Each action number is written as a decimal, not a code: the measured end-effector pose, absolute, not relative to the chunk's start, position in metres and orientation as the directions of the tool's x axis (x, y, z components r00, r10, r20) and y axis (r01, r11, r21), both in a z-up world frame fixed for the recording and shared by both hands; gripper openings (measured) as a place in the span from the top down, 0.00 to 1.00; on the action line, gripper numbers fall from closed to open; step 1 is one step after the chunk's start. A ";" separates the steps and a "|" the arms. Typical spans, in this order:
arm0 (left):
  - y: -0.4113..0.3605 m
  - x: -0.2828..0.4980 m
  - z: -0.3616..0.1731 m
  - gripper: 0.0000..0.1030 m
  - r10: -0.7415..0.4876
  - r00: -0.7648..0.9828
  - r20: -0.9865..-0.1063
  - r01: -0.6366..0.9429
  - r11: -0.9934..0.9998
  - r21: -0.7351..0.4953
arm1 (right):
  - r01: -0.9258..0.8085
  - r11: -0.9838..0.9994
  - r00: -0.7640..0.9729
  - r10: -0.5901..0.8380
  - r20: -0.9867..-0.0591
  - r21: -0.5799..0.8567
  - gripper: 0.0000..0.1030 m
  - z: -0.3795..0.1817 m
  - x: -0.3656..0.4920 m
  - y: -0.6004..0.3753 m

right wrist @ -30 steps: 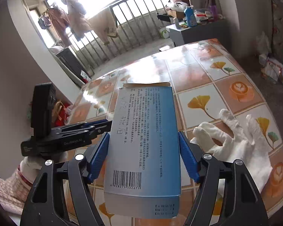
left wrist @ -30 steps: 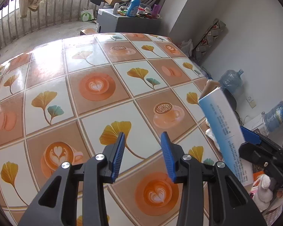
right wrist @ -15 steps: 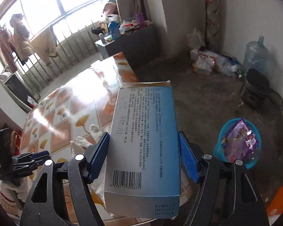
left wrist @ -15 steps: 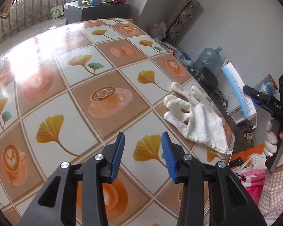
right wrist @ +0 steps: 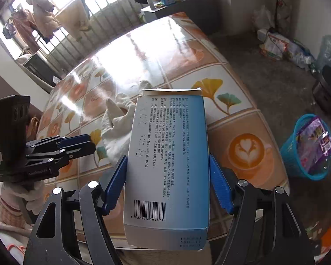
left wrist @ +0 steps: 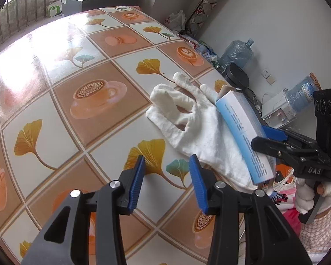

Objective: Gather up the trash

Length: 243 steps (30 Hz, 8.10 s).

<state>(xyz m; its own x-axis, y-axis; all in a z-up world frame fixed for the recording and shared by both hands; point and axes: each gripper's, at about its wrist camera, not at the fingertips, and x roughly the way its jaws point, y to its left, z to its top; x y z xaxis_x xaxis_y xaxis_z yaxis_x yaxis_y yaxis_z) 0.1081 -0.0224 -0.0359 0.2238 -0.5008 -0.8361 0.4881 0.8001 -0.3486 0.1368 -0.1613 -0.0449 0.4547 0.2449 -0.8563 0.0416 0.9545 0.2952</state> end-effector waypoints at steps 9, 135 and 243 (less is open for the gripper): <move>0.030 0.139 -0.035 0.61 -0.467 0.326 -0.822 0.331 0.871 -0.364 | -0.073 0.814 0.420 0.549 -0.723 0.576 0.35 -0.044 0.139 -0.136; -0.320 0.166 0.068 0.05 -0.681 0.401 -0.612 0.738 0.636 -0.224 | 0.716 0.624 0.683 -0.535 -0.497 0.313 0.15 -0.008 0.027 -0.422; -0.074 0.032 -0.018 0.05 -0.152 0.549 -0.822 0.300 0.954 0.024 | 0.400 0.888 0.481 -0.413 -0.773 -0.225 0.08 -0.024 0.015 -0.198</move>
<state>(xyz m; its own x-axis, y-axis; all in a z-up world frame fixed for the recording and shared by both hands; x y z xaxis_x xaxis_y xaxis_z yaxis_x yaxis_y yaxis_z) 0.0319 -0.0736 -0.0175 0.5492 -0.1523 -0.8217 0.3004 0.9535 0.0240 0.0149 -0.1983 -0.0239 0.4813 -0.4128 -0.7733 0.3998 0.8885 -0.2254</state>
